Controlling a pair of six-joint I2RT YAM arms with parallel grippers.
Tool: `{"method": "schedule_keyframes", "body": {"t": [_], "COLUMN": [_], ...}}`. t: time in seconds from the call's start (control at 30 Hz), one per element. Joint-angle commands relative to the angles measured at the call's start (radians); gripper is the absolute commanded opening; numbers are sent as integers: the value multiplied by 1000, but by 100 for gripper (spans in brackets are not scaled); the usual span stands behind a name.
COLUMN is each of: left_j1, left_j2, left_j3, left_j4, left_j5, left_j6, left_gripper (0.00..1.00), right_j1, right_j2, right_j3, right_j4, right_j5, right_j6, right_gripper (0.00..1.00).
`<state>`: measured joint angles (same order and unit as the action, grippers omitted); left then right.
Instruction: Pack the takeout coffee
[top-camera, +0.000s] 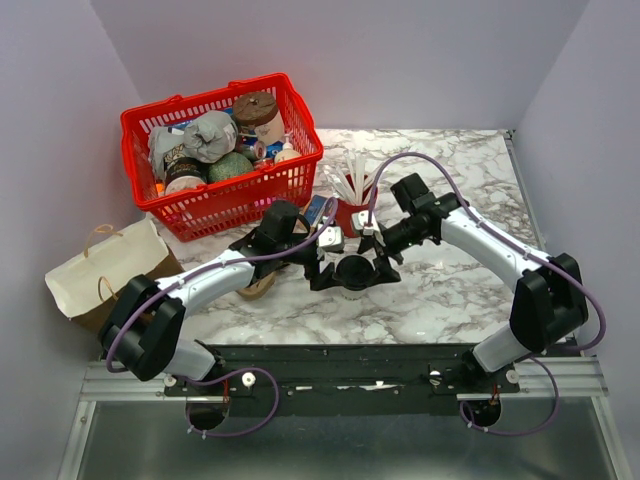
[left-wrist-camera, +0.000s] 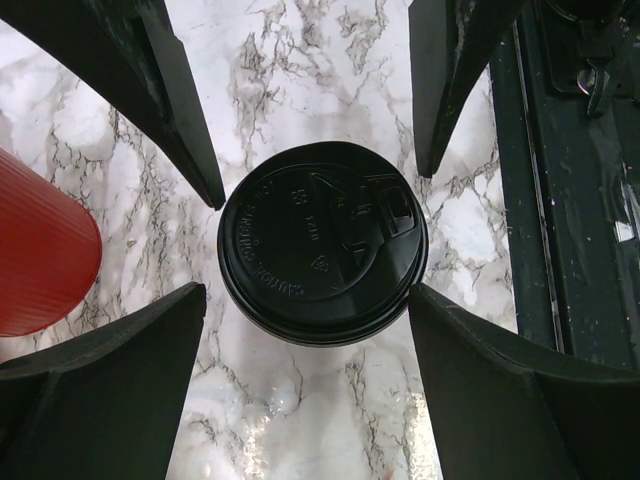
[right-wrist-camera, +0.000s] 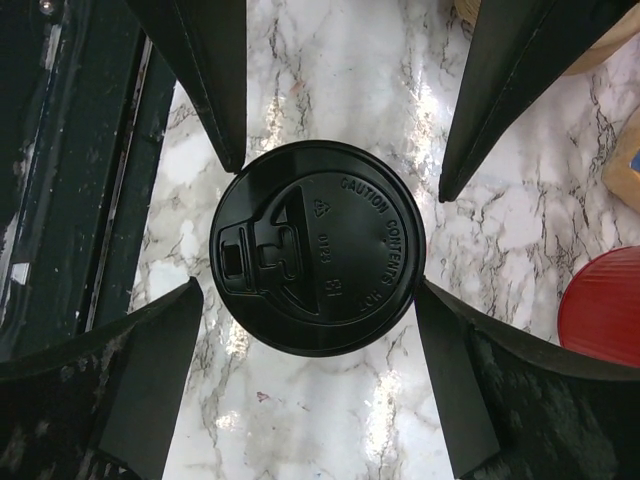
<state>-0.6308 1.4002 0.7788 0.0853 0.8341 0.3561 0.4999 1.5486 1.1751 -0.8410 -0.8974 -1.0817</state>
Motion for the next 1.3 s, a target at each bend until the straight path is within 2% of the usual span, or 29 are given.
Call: {"method": "schedule_keyframes", "body": {"t": [0.0, 0.43, 0.87, 1.27], "left_j1": [-4, -4, -14, -20], "left_j2": [10, 20, 52, 69], "left_j3": [20, -13, -29, -72], "left_j4": [22, 39, 45, 76], "left_j5": [45, 43, 56, 45], "left_j6": [32, 23, 29, 32], "left_gripper": [89, 86, 85, 82], "right_j1": [15, 38, 45, 66], "right_j2": [24, 47, 57, 7], "right_j3": [8, 32, -11, -118], "right_j4": [-10, -9, -1, 106], "right_j5": [-3, 14, 38, 74], "right_j6": [2, 29, 12, 62], "right_gripper": [94, 88, 84, 81]}}
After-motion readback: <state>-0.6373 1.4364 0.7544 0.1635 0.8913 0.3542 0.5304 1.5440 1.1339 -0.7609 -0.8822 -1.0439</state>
